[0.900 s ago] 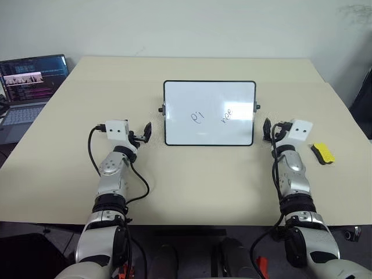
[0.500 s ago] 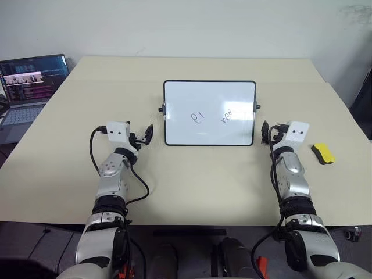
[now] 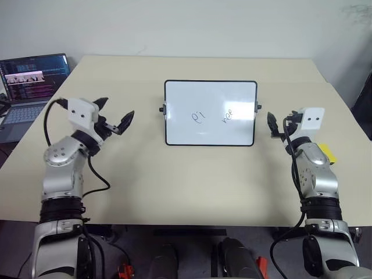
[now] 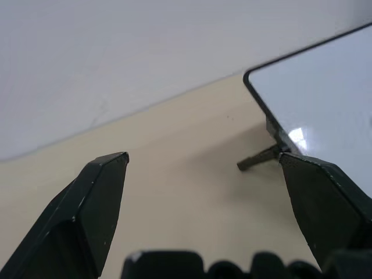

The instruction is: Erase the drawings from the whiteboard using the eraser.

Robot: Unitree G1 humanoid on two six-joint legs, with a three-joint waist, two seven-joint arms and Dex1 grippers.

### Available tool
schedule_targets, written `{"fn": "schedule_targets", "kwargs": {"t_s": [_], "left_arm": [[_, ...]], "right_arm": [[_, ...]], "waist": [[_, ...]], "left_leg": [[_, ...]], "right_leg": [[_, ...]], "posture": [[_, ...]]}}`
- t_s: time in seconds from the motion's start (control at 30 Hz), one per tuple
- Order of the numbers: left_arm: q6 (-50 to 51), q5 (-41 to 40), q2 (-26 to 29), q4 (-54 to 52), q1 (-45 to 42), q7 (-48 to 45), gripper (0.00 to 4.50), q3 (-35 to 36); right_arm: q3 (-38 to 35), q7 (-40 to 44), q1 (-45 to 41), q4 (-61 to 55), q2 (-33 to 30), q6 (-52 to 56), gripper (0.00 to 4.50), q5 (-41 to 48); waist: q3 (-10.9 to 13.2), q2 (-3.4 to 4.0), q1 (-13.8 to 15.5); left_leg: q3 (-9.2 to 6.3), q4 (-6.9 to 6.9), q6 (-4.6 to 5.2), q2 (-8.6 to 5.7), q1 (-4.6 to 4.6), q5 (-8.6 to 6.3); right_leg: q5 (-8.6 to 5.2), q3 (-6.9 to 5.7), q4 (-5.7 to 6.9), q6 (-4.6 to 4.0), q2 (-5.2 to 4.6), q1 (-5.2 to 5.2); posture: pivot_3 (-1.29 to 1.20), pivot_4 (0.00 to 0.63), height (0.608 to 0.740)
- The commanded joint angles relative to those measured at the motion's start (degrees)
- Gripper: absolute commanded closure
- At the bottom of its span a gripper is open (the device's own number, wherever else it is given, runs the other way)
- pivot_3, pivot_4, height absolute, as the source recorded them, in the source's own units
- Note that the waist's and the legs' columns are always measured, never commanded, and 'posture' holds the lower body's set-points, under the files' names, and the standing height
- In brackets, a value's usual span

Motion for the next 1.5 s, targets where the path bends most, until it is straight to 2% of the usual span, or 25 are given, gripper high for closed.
{"fn": "schedule_targets", "kwargs": {"t_s": [0.03, 0.17, 0.3, 0.4, 0.5, 0.73, 0.93, 1.1, 1.5], "left_arm": [[9.09, -5.65, 3.29, -9.94, -3.39, -5.54, 0.00, -1.52], [21.55, -12.59, 3.31, -16.01, -10.22, -13.04, 0.00, -7.02], [26.52, -15.61, -0.99, -16.24, -15.15, -18.67, 0.00, -12.89], [24.91, -11.68, -3.95, -14.17, -15.77, -21.60, 0.00, -19.25], [24.67, -11.25, -8.88, -12.65, -16.39, -22.23, 0.00, -22.25], [17.91, -6.08, -19.56, -5.36, -15.40, -23.33, 0.00, -27.69], [16.87, -4.51, -23.42, -4.23, -13.55, -24.44, 0.00, -30.18], [18.05, -4.42, -26.47, -2.36, -13.65, -24.14, 0.00, -29.38], [20.20, -4.92, -26.50, -5.94, -12.29, -23.86, 0.00, -29.27]], "right_arm": [[-1.49, 3.08, -1.45, -6.04, -3.69, 7.03, 0.04, 3.36], [-2.93, 5.32, -3.49, -8.38, -8.75, 18.35, 0.04, 7.03], [-5.18, 6.01, -7.48, -7.71, -16.09, 28.71, 0.04, 8.46], [-8.16, 4.27, -11.40, -4.11, -20.92, 36.22, 0.04, 8.65], [-9.53, 5.67, -14.20, -0.79, -25.00, 40.45, 0.04, 9.46], [-1.80, 15.68, -14.64, 14.06, -35.01, 41.78, 0.04, 4.88], [3.48, 22.79, -17.53, 25.41, -37.14, 39.77, 0.04, 1.40], [7.87, 28.62, -19.30, 29.42, -37.95, 39.68, 0.04, -1.21], [9.79, 30.86, -20.22, 37.26, -36.60, 35.40, 0.04, -5.84]], "waist": [[0.01, -0.01, 0.17], [0.03, -0.01, 0.55], [0.04, 0.01, 0.73], [0.07, 0.06, 0.57], [0.08, 0.04, 0.60], [0.07, 0.04, 0.82], [0.12, 0.14, 0.40], [0.15, 0.19, 0.42], [0.14, 0.19, 0.46]], "left_leg": [[0.01, 0.00, 0.00, 0.00, -0.01, 0.00], [0.00, -0.01, 0.00, -0.01, -0.06, 0.00], [0.05, -0.02, 0.01, -0.02, -0.05, -0.01], [0.11, -0.06, 0.01, -0.01, -0.02, -0.01], [0.12, -0.09, 0.02, -0.01, -0.03, -0.01], [0.34, -0.19, 0.09, 0.00, -0.10, -0.05], [0.57, -0.22, 0.20, 0.05, -0.08, -0.12], [0.60, -0.16, 0.20, 0.04, -0.08, -0.11], [0.61, -0.15, 0.18, 0.04, -0.08, -0.11]], "right_leg": [[0.00, 0.01, -0.03, 0.00, 0.00, 0.00], [0.01, -0.01, -0.09, -0.01, 0.00, 0.00], [-0.03, 0.01, -0.13, 0.05, 0.00, 0.00], [-0.02, 0.07, -0.14, 0.02, 0.00, -0.01], [0.00, 0.07, -0.18, -0.07, 0.00, -0.02], [0.08, 0.19, -0.72, -0.08, -0.03, 0.04], [0.06, 0.28, -0.75, -0.07, -0.03, 0.00], [0.03, 0.30, -0.74, 0.04, -0.05, 0.00], [0.03, 0.30, -0.73, 0.05, -0.06, 0.01]], "posture": [[0.00, 0.150, 0.740], [0.00, 0.150, 0.740], [0.00, 0.150, 0.740], [0.00, 0.150, 0.740], [0.00, 0.150, 0.740], [0.00, 0.150, 0.740], [0.00, 0.150, 0.740], [0.00, 0.150, 0.740], [0.00, 0.150, 0.740]]}}
